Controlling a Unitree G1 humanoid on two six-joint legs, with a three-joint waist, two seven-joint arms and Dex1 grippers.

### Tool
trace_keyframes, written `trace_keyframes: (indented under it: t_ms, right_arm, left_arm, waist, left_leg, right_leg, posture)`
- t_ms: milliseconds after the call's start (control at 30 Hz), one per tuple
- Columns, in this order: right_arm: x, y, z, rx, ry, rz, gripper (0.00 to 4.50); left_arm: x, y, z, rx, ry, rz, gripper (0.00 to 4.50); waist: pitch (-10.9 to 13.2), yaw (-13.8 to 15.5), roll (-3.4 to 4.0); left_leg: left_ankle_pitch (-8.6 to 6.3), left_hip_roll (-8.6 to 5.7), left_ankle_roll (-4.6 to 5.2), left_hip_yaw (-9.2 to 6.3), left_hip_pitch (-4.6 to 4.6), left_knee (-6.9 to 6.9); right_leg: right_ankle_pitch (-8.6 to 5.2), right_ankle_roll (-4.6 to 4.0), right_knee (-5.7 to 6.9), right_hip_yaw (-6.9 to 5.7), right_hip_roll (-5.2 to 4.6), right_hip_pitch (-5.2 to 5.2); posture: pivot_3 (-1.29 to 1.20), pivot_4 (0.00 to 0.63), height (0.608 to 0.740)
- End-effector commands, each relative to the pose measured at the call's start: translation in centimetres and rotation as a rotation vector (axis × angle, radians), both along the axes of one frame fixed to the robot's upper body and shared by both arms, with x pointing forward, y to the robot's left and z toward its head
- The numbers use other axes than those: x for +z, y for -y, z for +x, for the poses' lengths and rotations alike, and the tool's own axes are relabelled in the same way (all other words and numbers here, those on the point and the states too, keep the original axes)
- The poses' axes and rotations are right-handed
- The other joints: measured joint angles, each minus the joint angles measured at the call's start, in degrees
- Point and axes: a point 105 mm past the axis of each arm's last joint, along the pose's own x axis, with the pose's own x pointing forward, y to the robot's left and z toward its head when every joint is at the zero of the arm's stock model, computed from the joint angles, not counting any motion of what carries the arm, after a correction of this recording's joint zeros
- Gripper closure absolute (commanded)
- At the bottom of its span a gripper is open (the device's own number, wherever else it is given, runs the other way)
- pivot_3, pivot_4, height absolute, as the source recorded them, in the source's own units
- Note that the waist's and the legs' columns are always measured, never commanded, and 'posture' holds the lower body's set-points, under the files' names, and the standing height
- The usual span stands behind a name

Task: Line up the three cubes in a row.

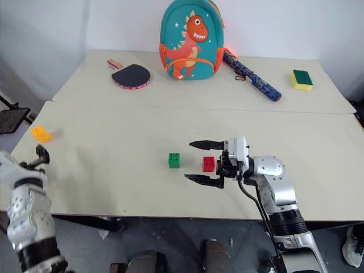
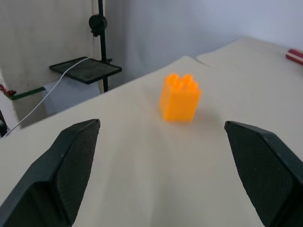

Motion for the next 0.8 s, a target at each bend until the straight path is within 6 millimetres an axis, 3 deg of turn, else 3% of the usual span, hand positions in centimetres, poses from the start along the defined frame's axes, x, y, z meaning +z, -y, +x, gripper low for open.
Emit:
trace_keyframes:
  t_ms: [33, 200, 433, 533, 700, 800]
  right_arm:
    - [0.7, 0.0, -0.2, -0.002, 0.035, 0.010, 0.00]
    - [0.7, -0.1, -0.4, -0.020, 0.037, 0.007, 0.00]
    - [0.6, 0.0, -0.8, -0.053, 0.033, 0.017, 0.00]
    - [0.6, 0.1, -0.9, -0.074, 0.032, 0.026, 0.00]
    - [0.6, 0.2, -0.7, -0.089, 0.033, 0.033, 0.00]
    - [0.6, 0.3, -0.6, -0.103, 0.038, 0.035, 0.00]
  left_arm:
    - [0.7, -2.1, 1.6, 0.061, -0.057, 0.032, 0.01]
    - [2.1, -3.0, 4.6, 0.033, -0.094, 0.060, 0.01]
    - [2.2, -3.5, 5.9, 0.018, -0.149, 0.070, 0.01]
    - [1.9, -3.6, 5.9, 0.029, -0.163, 0.076, 0.60]
    - [1.5, -3.6, 5.6, 0.030, -0.161, 0.070, 2.08]
    - [2.8, -3.4, 5.7, -0.005, -0.048, 0.063, 3.01]
  waist:
    - [0.0, -0.4, 0.00]
    - [0.0, -0.4, -0.01]
    - [0.0, -0.4, -0.01]
    - [0.0, -0.5, -0.01]
    - [0.0, -0.4, -0.02]
    - [0.0, -0.5, -0.02]
  left_leg:
    - [0.01, 0.01, -0.02, 0.10, -0.02, 0.00]
    - [-0.03, 0.08, -0.09, 0.28, -0.01, -0.10]
    - [-0.05, 0.08, -0.11, 0.38, -0.06, -0.11]
    - [-0.05, 0.09, -0.12, 0.40, -0.05, -0.11]
    - [-0.05, 0.09, -0.12, 0.40, -0.06, -0.09]
    - [-0.05, 0.10, -0.12, 0.40, -0.05, -0.10]
  right_leg:
    - [0.00, 0.00, 0.00, -0.06, 0.00, -0.01]
    - [0.00, 0.00, 0.01, -0.20, 0.02, -0.11]
    - [0.00, 0.00, 0.06, -0.31, 0.02, -0.12]
    - [0.00, 0.00, 0.10, -0.31, 0.02, -0.14]
    - [0.00, 0.00, 0.10, -0.31, 0.02, -0.15]
    - [0.00, 0.00, 0.15, -0.31, 0.02, -0.15]
  posture:
    - [0.00, 0.150, 0.740]
    - [0.00, 0.150, 0.740]
    - [0.00, 0.150, 0.740]
    - [0.00, 0.150, 0.740]
    - [0.00, 0.150, 0.740]
    - [0.00, 0.150, 0.740]
